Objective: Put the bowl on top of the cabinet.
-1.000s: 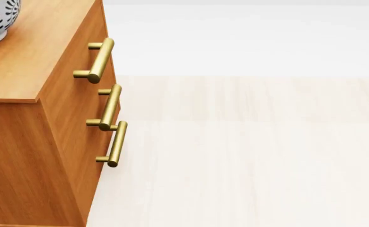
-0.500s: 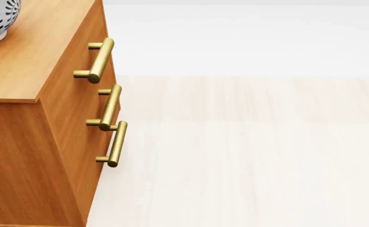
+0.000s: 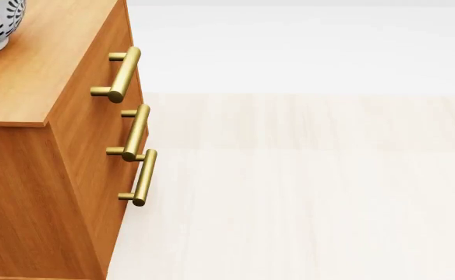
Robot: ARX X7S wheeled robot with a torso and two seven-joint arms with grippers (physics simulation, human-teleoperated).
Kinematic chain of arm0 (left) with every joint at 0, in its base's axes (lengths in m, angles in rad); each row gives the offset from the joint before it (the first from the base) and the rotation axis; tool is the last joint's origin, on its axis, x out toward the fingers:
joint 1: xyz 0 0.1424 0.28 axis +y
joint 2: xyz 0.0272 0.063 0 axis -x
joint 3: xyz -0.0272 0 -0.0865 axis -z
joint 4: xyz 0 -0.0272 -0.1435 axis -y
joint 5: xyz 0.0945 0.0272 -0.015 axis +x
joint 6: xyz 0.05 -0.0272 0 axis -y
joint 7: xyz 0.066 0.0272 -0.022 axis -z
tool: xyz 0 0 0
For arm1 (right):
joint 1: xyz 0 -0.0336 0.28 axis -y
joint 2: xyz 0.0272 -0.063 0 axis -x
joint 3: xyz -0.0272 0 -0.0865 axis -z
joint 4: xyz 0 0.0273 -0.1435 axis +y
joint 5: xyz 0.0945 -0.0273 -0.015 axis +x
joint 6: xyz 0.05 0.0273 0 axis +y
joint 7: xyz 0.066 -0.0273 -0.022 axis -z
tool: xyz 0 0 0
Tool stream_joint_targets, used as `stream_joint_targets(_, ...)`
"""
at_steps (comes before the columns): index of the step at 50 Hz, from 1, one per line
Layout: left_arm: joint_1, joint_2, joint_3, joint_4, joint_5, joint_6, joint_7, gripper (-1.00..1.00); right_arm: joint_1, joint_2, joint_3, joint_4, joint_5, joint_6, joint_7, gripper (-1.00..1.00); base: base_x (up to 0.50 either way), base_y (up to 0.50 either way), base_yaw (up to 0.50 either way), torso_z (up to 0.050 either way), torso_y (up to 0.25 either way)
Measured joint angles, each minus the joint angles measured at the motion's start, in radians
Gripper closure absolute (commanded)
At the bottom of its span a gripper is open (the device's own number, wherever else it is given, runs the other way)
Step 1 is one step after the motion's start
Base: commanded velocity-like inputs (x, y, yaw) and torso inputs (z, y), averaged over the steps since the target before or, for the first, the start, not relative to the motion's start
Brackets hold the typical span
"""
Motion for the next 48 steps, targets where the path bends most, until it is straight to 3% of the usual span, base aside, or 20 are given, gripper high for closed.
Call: stream_joint_targets(48, -0.137, 0.139, 0.152, 0.159, 0.154, -0.105, -0.076, -1.00, -0.008, -0.005, 0.000, -0.005, -0.014, -0.002, 0.001, -1.00, 0.00, 0.00, 0.00, 0.000, 0.000)
